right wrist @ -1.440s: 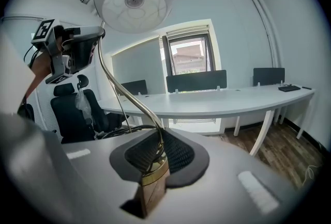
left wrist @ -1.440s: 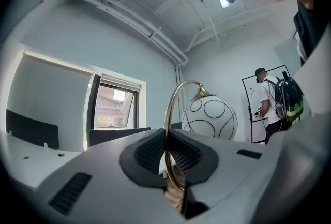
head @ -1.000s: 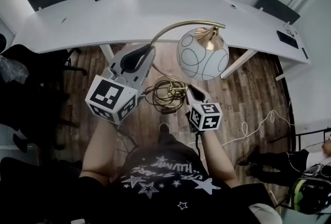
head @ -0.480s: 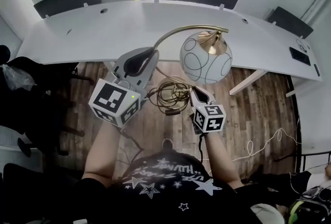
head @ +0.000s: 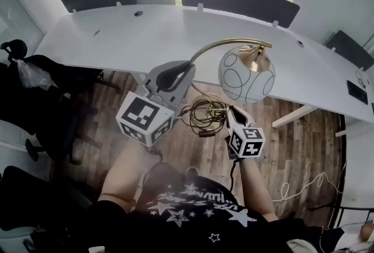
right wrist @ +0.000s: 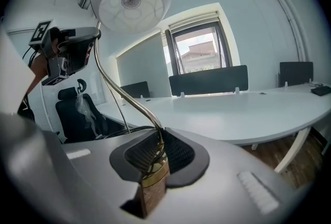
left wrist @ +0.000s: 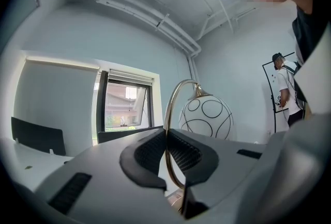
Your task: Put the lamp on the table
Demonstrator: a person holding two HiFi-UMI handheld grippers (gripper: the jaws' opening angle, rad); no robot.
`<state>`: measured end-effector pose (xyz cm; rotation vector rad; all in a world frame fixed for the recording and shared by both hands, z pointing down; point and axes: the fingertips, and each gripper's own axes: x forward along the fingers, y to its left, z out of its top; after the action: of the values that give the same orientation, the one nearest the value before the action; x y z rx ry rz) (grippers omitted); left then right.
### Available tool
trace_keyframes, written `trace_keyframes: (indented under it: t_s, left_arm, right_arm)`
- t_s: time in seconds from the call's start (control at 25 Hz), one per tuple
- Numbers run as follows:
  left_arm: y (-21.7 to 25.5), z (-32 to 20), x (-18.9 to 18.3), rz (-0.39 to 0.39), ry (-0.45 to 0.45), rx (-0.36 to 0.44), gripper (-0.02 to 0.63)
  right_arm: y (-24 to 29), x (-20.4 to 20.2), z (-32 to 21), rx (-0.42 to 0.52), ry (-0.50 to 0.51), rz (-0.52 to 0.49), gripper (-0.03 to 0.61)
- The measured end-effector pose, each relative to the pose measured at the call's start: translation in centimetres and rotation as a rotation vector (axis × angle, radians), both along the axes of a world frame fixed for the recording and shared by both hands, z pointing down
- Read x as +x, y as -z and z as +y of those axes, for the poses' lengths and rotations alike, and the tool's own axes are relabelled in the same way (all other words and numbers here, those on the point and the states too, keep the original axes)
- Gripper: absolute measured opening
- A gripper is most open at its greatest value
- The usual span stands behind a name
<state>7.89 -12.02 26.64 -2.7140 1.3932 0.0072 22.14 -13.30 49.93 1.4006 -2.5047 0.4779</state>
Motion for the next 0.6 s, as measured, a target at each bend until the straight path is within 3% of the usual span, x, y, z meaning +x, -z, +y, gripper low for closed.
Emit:
trace_keyframes:
  t_s: [0.36,0.6]
  left_arm:
    - [-0.1,-0.7,-1.2,-0.003,0.029,-0.016,0.031]
    - [-0.7,-6.3,-5.8,0.033,0.023,-0.038,0.031]
  right_arm:
    - [0.0,-1.3,-0.9,-0.011,0.037,-0.013,0.038]
    - [-0.2,-5.1,-5.7,-0.025,0.038,0.022,0.038]
